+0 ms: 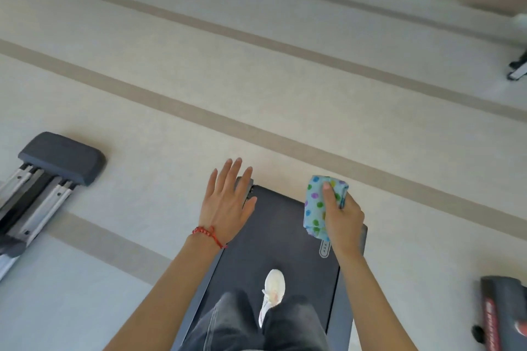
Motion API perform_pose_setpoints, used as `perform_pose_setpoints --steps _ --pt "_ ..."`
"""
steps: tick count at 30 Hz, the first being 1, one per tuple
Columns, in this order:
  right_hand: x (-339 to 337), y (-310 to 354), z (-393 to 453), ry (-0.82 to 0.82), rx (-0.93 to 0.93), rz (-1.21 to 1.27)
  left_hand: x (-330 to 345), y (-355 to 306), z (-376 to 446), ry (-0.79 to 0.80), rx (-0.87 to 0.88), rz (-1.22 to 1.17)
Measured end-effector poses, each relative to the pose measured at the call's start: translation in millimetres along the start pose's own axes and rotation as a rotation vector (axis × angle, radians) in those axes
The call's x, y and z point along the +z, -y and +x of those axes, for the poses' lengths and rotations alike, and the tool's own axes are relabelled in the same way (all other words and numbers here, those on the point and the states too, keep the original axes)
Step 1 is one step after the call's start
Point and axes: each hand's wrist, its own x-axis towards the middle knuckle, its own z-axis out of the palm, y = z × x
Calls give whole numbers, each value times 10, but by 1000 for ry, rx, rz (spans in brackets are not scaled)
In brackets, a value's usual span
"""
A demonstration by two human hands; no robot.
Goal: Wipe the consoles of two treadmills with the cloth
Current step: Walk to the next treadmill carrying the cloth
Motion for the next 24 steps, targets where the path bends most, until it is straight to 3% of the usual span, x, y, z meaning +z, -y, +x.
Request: perform_pose_setpoints --steps 24 --pt "596 888 2328 -224 63 77 568 372 3067 92 251 9"
